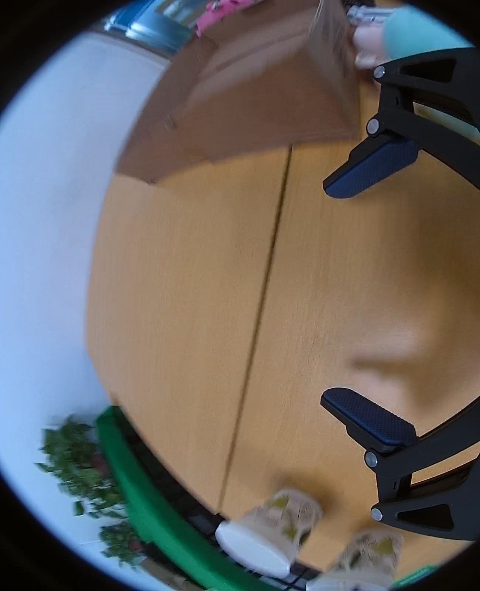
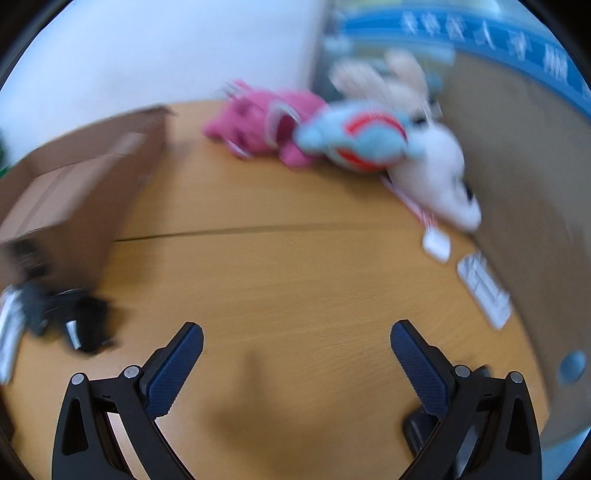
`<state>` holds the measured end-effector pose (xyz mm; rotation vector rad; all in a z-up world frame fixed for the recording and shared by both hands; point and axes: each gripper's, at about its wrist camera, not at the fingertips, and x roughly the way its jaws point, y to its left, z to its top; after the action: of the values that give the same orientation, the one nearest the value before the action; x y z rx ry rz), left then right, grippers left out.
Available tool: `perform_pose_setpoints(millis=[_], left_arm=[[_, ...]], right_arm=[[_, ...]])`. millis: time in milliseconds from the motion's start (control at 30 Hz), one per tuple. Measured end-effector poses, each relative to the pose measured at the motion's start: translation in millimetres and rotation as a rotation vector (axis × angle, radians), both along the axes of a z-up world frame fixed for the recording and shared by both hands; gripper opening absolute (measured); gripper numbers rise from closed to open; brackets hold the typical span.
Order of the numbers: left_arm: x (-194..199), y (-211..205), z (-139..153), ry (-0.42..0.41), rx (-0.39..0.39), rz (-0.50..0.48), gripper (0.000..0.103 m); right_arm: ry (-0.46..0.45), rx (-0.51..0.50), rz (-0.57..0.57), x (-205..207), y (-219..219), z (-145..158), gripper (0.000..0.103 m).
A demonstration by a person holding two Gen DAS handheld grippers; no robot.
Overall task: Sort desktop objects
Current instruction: 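Grasp the pink pig plush with the right gripper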
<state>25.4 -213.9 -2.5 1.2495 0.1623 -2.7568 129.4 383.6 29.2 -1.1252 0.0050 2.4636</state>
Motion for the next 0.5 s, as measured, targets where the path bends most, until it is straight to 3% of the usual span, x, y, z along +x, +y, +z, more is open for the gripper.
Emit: perform_pose_setpoints(millis=[100, 200, 367, 467, 500], left_arm=[[46, 19, 44, 0.131, -0.020, -0.014, 0.103], [77, 38, 69, 0.187, 0.091, -0.092, 0.103], [76, 82, 49, 0.064, 0.296, -0.272, 0.103], [63, 99, 19, -0.037, 0.324, -0.277, 0.102], [61, 103, 13, -0.051, 0.300, -0.269, 0.102]], right_arm=[[0.073, 0.001, 0.130, 20, -38, 32, 0.103], [0.152, -0.043, 0.251, 30, -73, 52, 0.103], [0.215, -0.128, 0.432, 22, -138, 68, 0.103], [0.216, -0.171, 0.511, 16, -170, 65, 0.103], [0.212, -0.181, 0.530, 16, -177, 64, 0.103]])
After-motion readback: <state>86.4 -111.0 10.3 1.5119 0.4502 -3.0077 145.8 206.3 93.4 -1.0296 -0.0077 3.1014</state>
